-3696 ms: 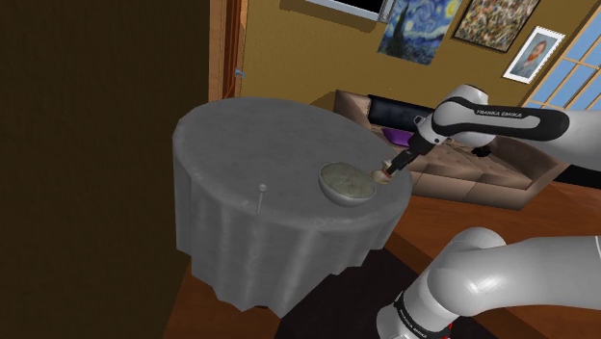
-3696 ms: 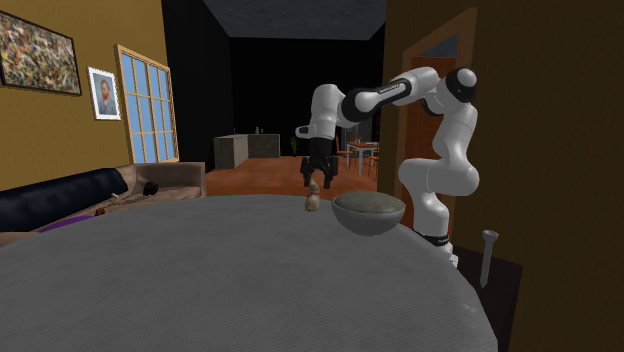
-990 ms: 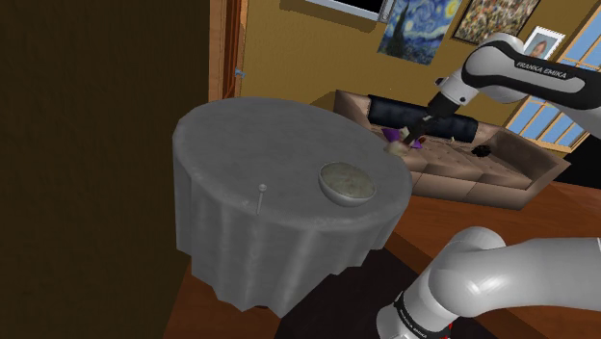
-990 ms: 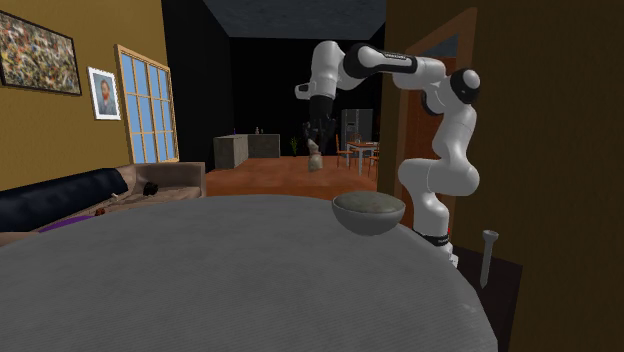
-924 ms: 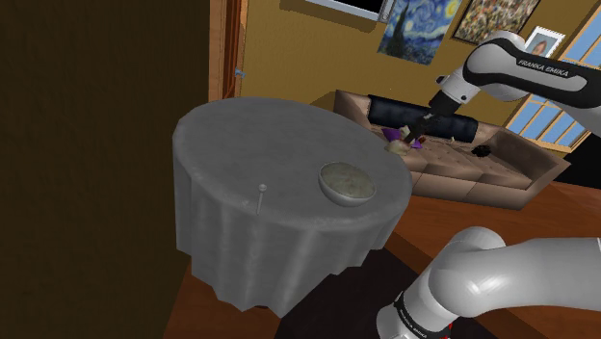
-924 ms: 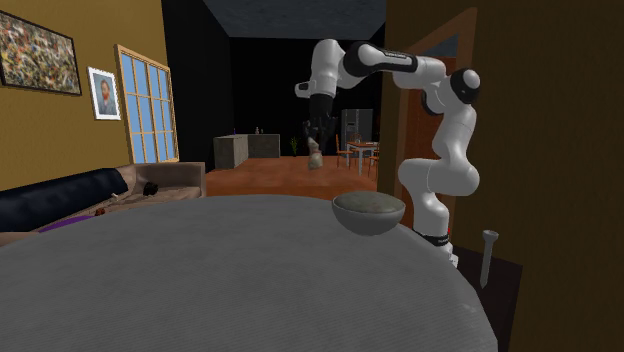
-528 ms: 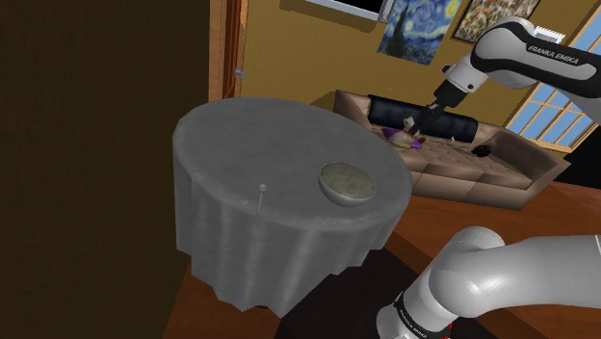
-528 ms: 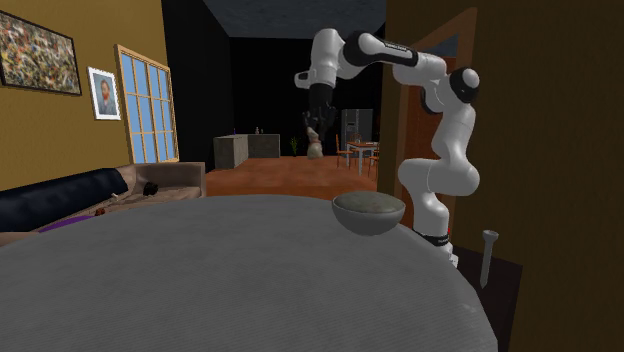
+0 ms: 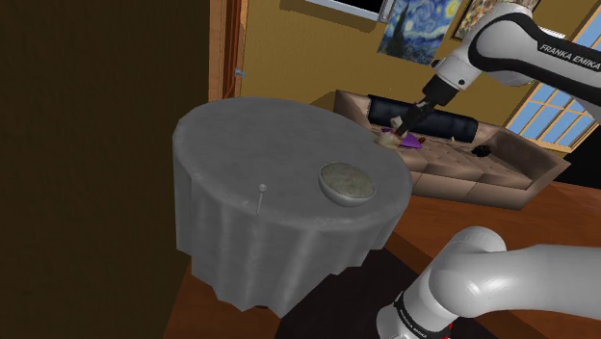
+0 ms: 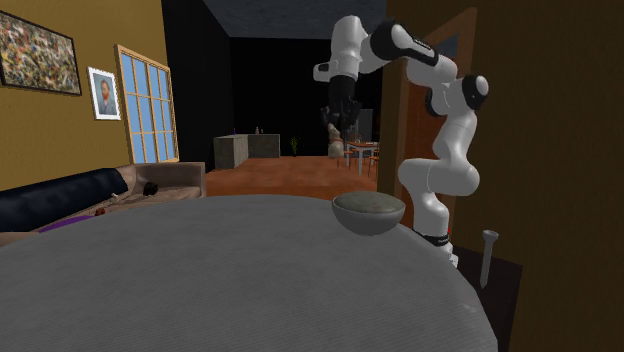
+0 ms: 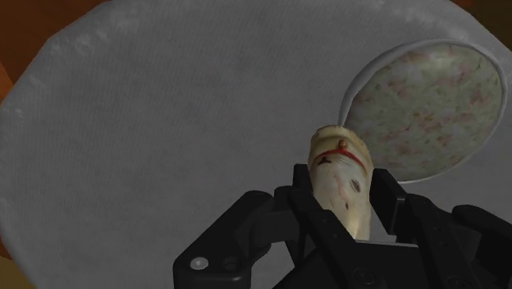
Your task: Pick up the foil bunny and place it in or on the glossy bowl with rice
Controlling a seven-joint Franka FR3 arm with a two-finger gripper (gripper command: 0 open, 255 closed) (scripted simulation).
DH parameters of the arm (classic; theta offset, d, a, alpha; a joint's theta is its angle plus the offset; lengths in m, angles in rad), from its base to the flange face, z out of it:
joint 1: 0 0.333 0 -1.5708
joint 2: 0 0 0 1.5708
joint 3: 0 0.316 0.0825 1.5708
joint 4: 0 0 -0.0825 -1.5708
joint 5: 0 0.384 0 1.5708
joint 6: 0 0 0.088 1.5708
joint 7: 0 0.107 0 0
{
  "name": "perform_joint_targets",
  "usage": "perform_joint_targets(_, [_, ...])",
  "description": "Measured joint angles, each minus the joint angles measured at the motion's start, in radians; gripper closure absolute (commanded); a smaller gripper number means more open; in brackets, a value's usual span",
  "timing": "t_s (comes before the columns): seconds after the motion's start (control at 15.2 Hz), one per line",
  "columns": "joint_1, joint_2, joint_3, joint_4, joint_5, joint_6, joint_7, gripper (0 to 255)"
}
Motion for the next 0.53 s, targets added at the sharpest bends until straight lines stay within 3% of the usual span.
perform_joint_targets(0.53, [0.033, -0.064, 0.196, -0.067, 0.093, 0.002, 0.191, 255])
